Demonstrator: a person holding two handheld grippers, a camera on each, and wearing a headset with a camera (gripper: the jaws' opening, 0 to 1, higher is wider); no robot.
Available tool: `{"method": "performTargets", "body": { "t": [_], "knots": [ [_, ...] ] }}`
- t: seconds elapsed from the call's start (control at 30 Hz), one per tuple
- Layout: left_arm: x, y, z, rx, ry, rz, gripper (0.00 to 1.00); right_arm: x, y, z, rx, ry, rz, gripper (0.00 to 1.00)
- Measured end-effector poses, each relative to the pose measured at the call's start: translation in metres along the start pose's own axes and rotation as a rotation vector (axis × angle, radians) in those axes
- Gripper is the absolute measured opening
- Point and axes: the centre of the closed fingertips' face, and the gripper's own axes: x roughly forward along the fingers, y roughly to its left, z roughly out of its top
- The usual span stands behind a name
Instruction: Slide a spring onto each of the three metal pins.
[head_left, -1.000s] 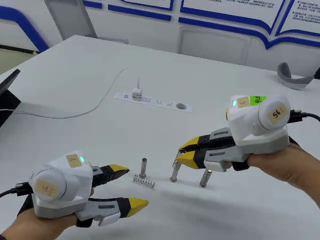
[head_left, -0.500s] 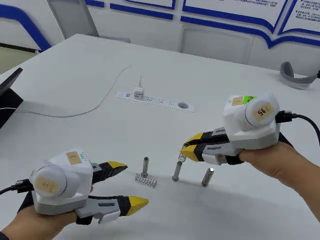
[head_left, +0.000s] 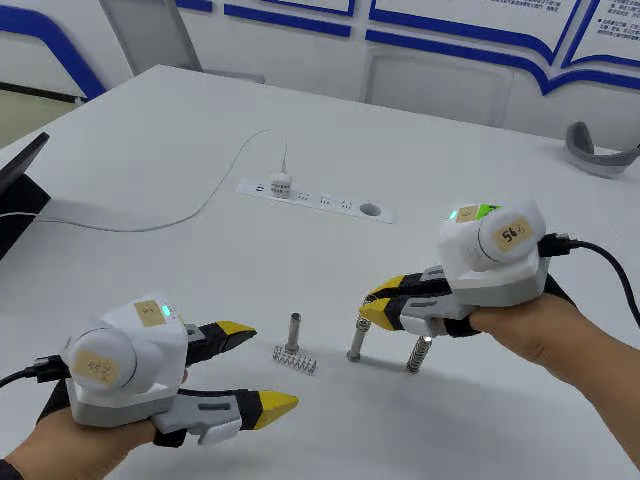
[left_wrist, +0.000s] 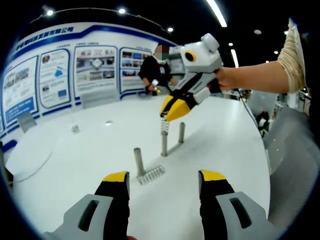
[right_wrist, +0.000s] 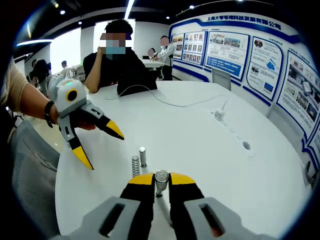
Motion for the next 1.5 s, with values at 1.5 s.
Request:
{"method": "performTargets", "body": {
  "t": [1.5],
  "knots": [
    [0.001, 0.001, -0.003, -0.001, 0.01, -0.001, 0.56, 0.014, -0.002, -0.026, 0.036, 0.001, -0.069, 0.19]
  ]
}}
